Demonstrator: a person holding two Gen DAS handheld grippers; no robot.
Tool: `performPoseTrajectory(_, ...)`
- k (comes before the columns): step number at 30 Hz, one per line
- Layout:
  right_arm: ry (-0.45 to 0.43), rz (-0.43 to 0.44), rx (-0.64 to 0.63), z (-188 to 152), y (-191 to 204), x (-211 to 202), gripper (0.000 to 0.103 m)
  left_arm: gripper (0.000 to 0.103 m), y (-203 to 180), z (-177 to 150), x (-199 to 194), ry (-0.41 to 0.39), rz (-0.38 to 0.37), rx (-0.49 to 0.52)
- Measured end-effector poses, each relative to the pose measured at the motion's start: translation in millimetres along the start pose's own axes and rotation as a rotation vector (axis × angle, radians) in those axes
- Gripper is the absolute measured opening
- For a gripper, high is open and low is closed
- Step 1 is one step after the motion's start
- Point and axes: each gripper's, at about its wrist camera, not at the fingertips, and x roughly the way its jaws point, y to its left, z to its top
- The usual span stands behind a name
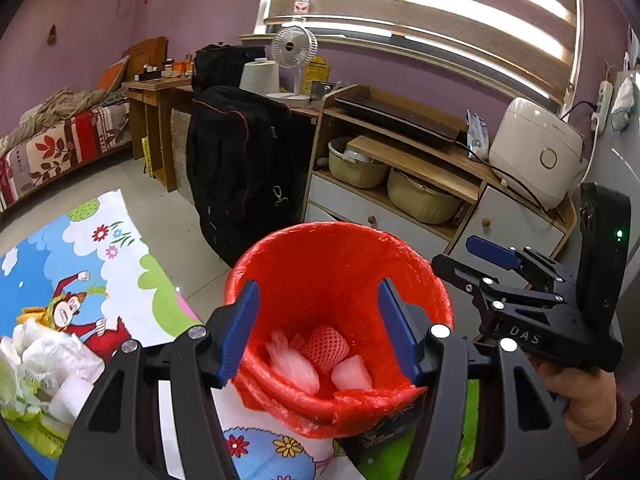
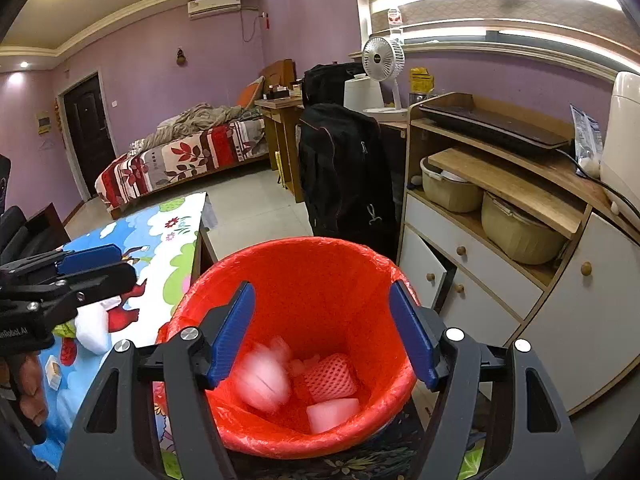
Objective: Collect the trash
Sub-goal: 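Carry both items over the wastebasket and open both grippers, then return both grippers to the trash pile on the bedspread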
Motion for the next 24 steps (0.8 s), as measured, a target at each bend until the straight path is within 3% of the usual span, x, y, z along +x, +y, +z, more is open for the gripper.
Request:
performPoseTrajectory(2, -0.007, 0.005, 0.0, -2.2, 1.7, -1.8, 0.074, 0.059, 1.6, -3.6, -7.0, -0.008, 0.014, -0.003)
performPoseTrajectory(13, -0.004, 0.055, -0.023, -13.3, 30.4, -7.3, 0.075, 0.059, 15.9, -29.1, -58.2, -0.083, 0.105, -0.007)
performPoseTrajectory(24, -0.008, 0.146, -0.067, -23.9, 75.7, -11.5, 0.079, 0.061, 56.2, -55.8, -105.6, -0.142, 0.217, -0.073)
